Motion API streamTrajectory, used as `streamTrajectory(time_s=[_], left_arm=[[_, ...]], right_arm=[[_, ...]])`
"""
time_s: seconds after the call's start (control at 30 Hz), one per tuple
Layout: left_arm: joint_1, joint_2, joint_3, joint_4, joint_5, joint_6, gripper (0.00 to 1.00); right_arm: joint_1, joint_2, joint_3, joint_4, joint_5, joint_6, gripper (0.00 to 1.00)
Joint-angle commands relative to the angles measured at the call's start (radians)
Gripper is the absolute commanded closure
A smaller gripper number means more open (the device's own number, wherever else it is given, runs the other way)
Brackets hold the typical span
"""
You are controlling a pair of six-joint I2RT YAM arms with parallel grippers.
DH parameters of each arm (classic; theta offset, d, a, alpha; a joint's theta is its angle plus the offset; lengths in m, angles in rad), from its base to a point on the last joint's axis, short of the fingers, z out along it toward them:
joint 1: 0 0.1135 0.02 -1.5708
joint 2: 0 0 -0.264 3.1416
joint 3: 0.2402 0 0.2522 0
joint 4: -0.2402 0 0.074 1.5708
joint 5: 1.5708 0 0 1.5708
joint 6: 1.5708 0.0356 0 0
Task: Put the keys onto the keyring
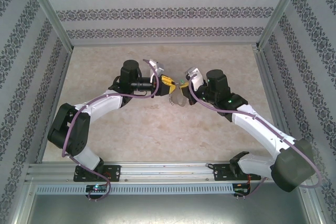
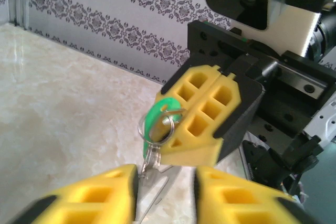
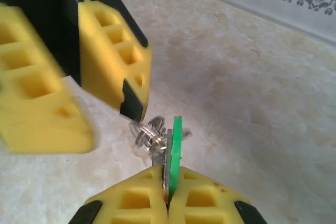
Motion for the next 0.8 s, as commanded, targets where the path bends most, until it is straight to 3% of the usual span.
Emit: streamTrajectory(time_s=[0.0,0.2,0.27,0.47,0.63,0.77], left_arm=[[-0.009,-0.043,-0.015,0.055,-0.012,0.004,0.53],[-0.01,-0.111,-0.095,0.122,-0.137,-0.012,0.21],[-0.009,-0.137,-0.125,0.131,-0.188,-0.024,0.0],[-0.006,-0.221,-0.228,0.133,-0.428,-0.038,0.0],[0.01,-0.264,-0.32,0.226,-0.633,-0.125,0.0],[0.035,-0.27,-0.346,0.247,-0.676,-0.181,0.0]], right_arm=[[-0.017,-0.001,0.046,0.018,0.023,0.01,1.0],[-0.03,0.042,0.107,0.004,0.023,0.006,1.0],[-0.035,0.063,0.127,0.002,0.022,0.004,1.0],[-0.044,0.149,0.199,-0.003,0.017,0.002,1.0],[-0.041,0.246,0.272,0.01,-0.003,0.012,1.0],[-0.032,0.359,0.364,0.013,-0.015,0.016,1.0]])
